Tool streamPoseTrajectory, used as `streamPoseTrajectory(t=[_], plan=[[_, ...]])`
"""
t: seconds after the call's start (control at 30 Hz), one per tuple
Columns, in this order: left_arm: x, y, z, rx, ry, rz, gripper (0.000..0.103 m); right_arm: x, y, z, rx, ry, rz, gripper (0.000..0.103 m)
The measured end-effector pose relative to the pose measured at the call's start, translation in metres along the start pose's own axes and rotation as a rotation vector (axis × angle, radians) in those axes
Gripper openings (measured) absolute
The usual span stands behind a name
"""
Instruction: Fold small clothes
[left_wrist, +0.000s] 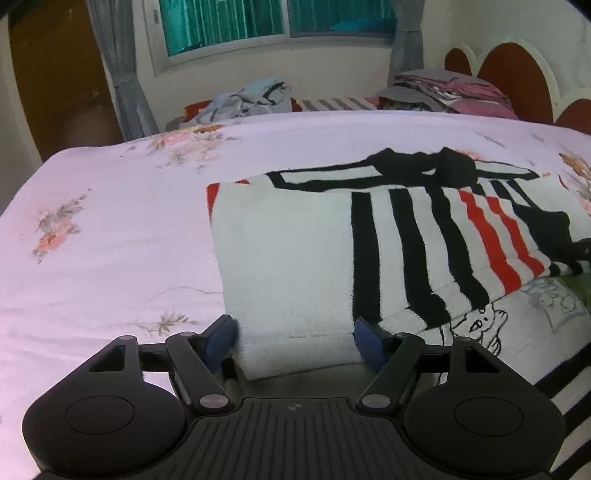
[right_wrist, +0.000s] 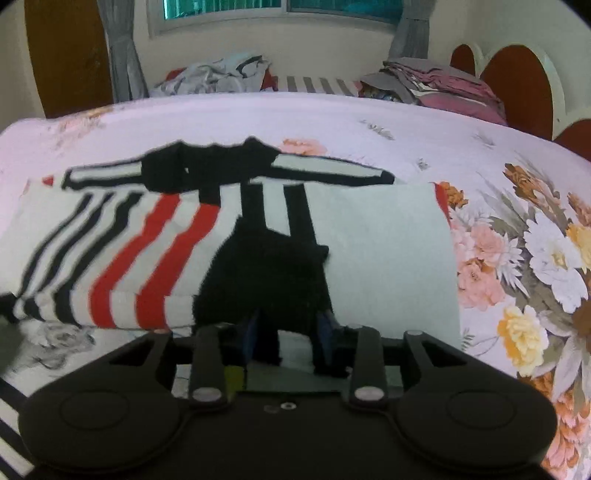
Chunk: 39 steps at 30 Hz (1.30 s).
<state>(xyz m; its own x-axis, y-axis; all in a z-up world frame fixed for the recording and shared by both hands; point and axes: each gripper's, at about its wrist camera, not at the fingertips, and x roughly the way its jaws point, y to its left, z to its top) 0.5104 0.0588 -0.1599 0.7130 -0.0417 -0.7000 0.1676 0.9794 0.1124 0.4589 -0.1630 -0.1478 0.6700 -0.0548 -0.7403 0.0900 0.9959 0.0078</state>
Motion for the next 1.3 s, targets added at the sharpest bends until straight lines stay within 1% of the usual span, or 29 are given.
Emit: streamPoseTrajectory(t=[0.03, 0.07, 0.1, 0.23, 0.47, 0.6, 0.8, 0.93, 1.03, 1.1, 1.13, 1.17, 1.23, 1.3], plan=[[-0.003, 0.0, -0.002, -0.003, 0.001, 0.013, 0.081, -0.006, -0.002, -0.002, 0.006, -0.015, 0.0, 0.038], [-0.006, 0.0, -0.004, -0.008, 0.0, 0.022, 0.092, -0.011, -0.005, -0.005, 0.01, -0.021, 0.002, 0.041], [-0.01, 0.001, -0.008, -0.01, -0.005, 0.032, 0.095, -0.016, -0.008, -0.009, 0.016, -0.02, 0.006, 0.042], [-0.028, -0.005, -0.025, 0.01, 0.006, 0.062, 0.096, -0.038, -0.021, -0.029, 0.031, -0.022, 0.024, 0.043], [-0.065, -0.015, -0.05, -0.002, -0.012, 0.084, 0.096, -0.082, -0.043, -0.063, 0.055, -0.036, 0.055, 0.049], [-0.086, -0.022, -0.066, 0.001, -0.015, 0.096, 0.096, -0.101, -0.051, -0.082, 0.055, -0.039, 0.067, 0.051], [-0.13, -0.03, -0.102, -0.006, -0.023, 0.091, 0.096, -0.141, -0.065, -0.121, 0.077, -0.039, 0.091, 0.051], [-0.161, -0.017, -0.139, -0.087, 0.002, 0.046, 0.095, -0.166, -0.08, -0.153, 0.116, -0.02, 0.135, 0.052], [-0.177, -0.006, -0.168, -0.144, 0.024, 0.035, 0.095, -0.179, -0.093, -0.178, 0.164, 0.01, 0.199, 0.051], [-0.185, 0.001, -0.187, -0.183, 0.039, 0.021, 0.087, -0.186, -0.102, -0.196, 0.205, 0.028, 0.24, 0.051], [-0.19, 0.007, -0.197, -0.22, 0.051, 0.001, 0.079, -0.189, -0.106, -0.204, 0.227, 0.032, 0.253, 0.051], [-0.191, 0.01, -0.204, -0.246, 0.061, -0.015, 0.074, -0.191, -0.109, -0.211, 0.248, 0.035, 0.268, 0.051], [-0.198, 0.017, -0.215, -0.293, 0.053, -0.058, 0.073, -0.194, -0.116, -0.223, 0.297, 0.041, 0.293, 0.051], [-0.201, 0.023, -0.219, -0.344, 0.056, -0.117, 0.072, -0.193, -0.123, -0.233, 0.349, 0.059, 0.318, 0.051]])
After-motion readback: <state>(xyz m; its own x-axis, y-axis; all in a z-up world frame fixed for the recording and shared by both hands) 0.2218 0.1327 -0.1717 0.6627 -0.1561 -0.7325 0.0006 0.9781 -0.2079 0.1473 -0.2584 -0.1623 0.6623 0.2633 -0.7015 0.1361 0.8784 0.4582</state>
